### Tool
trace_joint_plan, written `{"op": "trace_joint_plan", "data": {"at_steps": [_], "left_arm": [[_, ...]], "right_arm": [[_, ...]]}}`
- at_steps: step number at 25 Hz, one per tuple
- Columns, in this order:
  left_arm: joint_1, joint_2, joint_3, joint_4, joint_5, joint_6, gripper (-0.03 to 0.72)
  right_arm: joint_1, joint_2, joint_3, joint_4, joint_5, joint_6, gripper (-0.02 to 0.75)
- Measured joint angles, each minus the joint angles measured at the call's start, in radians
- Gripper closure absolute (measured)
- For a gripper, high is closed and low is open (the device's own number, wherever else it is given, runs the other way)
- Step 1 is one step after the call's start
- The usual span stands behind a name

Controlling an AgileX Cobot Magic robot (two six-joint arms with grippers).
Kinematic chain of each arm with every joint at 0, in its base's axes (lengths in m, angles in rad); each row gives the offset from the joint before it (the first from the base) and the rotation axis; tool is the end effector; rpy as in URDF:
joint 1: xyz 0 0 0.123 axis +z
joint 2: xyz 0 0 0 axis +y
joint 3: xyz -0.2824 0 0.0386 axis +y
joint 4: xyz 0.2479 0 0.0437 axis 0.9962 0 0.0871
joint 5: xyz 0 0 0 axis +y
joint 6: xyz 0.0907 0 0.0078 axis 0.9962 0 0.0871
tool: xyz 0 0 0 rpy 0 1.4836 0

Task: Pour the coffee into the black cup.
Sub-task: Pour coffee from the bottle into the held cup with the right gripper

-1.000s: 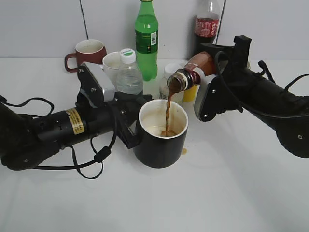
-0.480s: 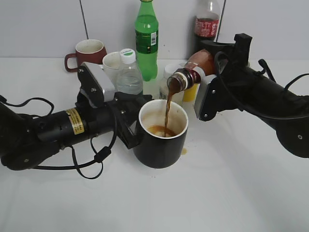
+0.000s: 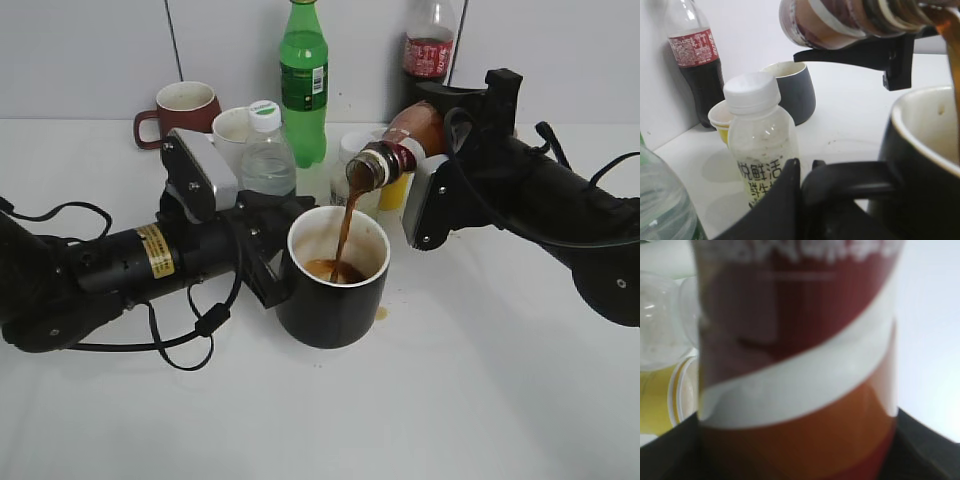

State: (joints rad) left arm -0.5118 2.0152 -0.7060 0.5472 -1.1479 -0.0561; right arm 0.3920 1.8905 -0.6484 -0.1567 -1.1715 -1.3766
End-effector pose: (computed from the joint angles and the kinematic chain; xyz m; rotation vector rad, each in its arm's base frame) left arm 0.2770 -0.2051 0.1222 0.9318 1.4634 -0.6595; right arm 0.3063 0.1408 0.1594 -1.3385 0.8823 -0.7082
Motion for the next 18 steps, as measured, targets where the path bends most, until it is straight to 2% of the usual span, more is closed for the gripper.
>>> {"op": "trace_joint_plan", "data": {"at_steps": [9,18], "left_arm": [[0.000,0.000,0.000,0.000,0.000,0.000,0.650],[0.000,0.000,0.000,-0.005,0.000,0.000,0.650]], "right_arm": [[0.000,0.000,0.000,0.000,0.000,-0.014,0.234],[0.026,0.000,0.000,0.039,0.015,0.172,0.234]]}}
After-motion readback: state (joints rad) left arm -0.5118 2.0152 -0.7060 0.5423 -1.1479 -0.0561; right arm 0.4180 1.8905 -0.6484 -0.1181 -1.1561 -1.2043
